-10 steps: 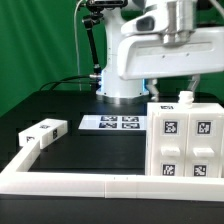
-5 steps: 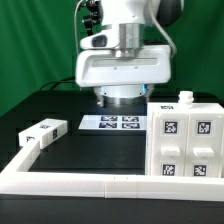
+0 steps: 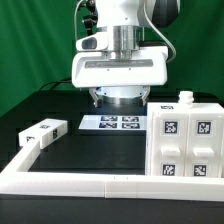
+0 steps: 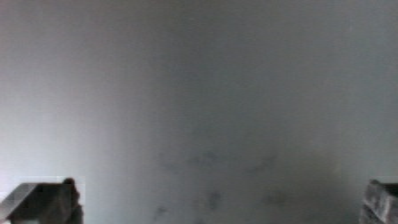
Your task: Assemble cabinet
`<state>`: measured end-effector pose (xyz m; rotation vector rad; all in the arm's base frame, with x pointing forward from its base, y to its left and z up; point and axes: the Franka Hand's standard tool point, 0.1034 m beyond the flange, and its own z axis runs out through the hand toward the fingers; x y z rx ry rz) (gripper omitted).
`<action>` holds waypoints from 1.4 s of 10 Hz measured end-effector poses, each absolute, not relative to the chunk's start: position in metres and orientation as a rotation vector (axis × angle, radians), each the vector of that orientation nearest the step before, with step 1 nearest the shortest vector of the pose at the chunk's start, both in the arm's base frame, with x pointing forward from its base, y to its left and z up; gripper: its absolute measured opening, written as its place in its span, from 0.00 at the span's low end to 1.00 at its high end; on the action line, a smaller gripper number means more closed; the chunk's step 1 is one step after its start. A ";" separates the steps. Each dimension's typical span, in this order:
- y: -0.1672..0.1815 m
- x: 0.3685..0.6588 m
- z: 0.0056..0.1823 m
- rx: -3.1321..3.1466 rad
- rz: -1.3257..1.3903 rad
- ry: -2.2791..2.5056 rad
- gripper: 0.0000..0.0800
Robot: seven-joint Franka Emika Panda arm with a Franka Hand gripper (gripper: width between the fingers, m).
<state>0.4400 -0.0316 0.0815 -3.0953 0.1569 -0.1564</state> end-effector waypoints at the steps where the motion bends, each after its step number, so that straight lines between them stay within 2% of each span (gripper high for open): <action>1: -0.052 0.429 0.077 -3.091 -0.134 0.257 1.00; 4: -0.128 0.415 0.068 -3.122 -0.107 0.267 1.00; 5: -0.146 0.418 0.071 -3.123 -0.099 0.258 1.00; 6: -0.136 0.418 0.069 -3.122 -0.099 0.245 1.00; 9: -0.137 0.418 0.068 -3.125 -0.090 0.207 1.00; 14: -0.207 0.411 0.051 -3.117 -0.040 0.268 1.00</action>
Offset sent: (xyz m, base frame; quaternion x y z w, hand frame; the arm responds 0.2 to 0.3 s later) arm -0.0059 -0.0900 -0.0136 -0.0146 -0.0118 0.0286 0.9994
